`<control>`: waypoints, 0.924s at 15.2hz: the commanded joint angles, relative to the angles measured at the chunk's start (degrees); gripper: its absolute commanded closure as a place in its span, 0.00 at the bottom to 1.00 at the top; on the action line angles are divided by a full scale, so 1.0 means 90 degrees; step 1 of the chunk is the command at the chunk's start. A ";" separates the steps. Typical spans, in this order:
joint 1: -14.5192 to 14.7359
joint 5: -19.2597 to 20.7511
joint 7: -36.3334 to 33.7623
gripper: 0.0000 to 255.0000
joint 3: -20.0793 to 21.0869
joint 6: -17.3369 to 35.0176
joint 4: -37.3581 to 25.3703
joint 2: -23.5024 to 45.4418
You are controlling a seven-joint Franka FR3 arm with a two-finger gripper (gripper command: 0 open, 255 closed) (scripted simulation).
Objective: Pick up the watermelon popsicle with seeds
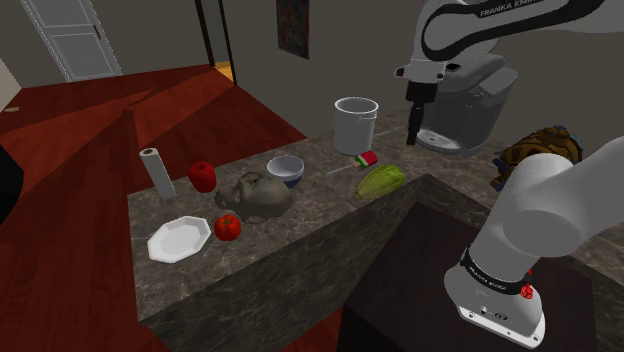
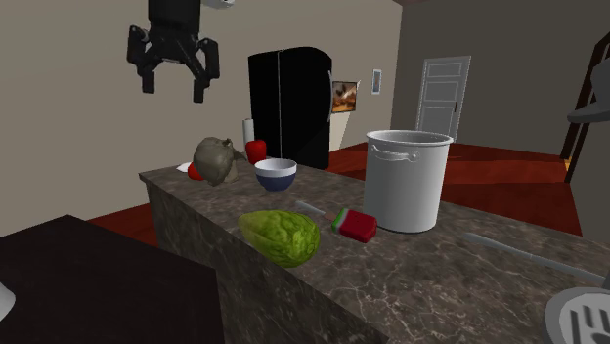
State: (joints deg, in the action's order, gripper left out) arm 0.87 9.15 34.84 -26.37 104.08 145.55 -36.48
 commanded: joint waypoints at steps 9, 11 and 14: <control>0.0886 -0.0490 0.3428 0.00 -0.1939 0.1522 -0.0915 0.2540; 0.1098 -0.0983 0.4291 0.00 -0.2274 0.1742 -0.1226 0.3252; 0.1204 -0.1995 0.5707 0.00 -0.2535 0.1911 -0.1784 0.4458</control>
State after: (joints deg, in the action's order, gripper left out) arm 11.19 -5.02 81.35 -48.54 120.47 131.27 -0.58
